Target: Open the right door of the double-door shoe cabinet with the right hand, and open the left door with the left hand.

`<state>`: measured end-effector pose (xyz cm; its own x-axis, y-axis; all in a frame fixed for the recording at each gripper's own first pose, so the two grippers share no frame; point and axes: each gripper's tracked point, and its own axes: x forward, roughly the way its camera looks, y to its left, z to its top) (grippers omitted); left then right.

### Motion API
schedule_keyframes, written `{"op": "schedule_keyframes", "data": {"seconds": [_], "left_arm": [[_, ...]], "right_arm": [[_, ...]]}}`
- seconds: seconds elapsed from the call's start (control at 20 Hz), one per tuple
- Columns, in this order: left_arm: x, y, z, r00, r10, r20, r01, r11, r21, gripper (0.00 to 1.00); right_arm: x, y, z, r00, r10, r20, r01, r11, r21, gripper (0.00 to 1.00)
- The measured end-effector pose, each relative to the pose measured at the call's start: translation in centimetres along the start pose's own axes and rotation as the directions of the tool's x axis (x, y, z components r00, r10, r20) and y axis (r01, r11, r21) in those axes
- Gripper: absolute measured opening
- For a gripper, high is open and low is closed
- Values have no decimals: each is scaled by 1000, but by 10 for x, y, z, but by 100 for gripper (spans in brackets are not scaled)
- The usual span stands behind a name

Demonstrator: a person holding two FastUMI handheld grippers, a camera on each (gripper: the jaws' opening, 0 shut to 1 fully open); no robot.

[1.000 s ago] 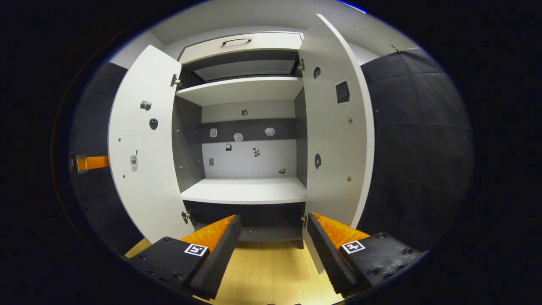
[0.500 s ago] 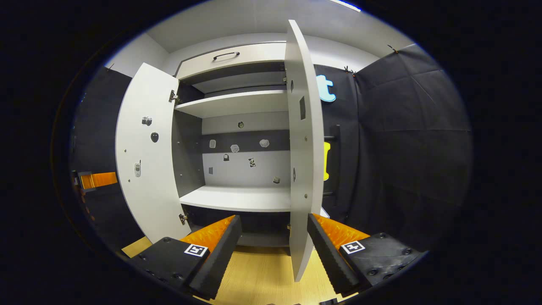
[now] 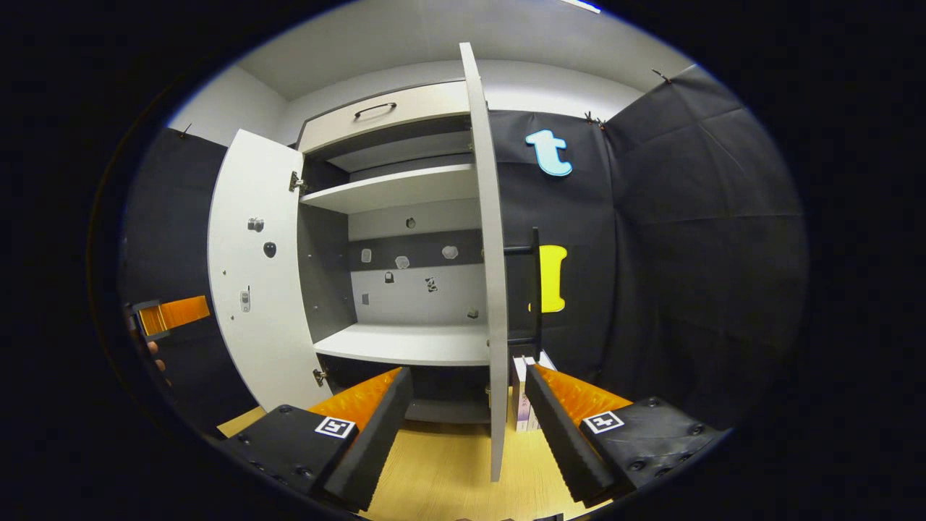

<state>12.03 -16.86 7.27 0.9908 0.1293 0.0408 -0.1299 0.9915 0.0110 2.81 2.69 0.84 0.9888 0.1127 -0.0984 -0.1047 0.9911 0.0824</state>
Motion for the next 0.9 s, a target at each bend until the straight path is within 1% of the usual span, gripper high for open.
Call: {"op": "schedule_keyframes", "data": {"seconds": [0.15, 0.3, 0.55, 0.75, 0.9], "left_arm": [[2, 0, -2, 999, -38, -3, 38, 999, -4, 95], [3, 11, -8, 999, -52, -16, 53, 997, 48, 95], [-5, 13, -25, 994, -105, -28, 108, 986, 125, 95], [-11, 14, -36, 987, -155, -41, 158, 982, 106, 95], [-13, 23, -42, 987, -159, -39, 162, 982, 100, 95]], "right_arm": [[-6, 1, 9, 999, -44, 23, 44, 999, 8, 98], [-14, 10, 6, 997, -79, 21, 79, 997, 18, 98], [-21, 32, -12, 995, -103, -16, 103, 994, 24, 98], [-26, 48, -14, 993, -118, -6, 118, 993, 11, 98], [-31, 62, -19, 994, -111, 0, 111, 994, 8, 98]]}}
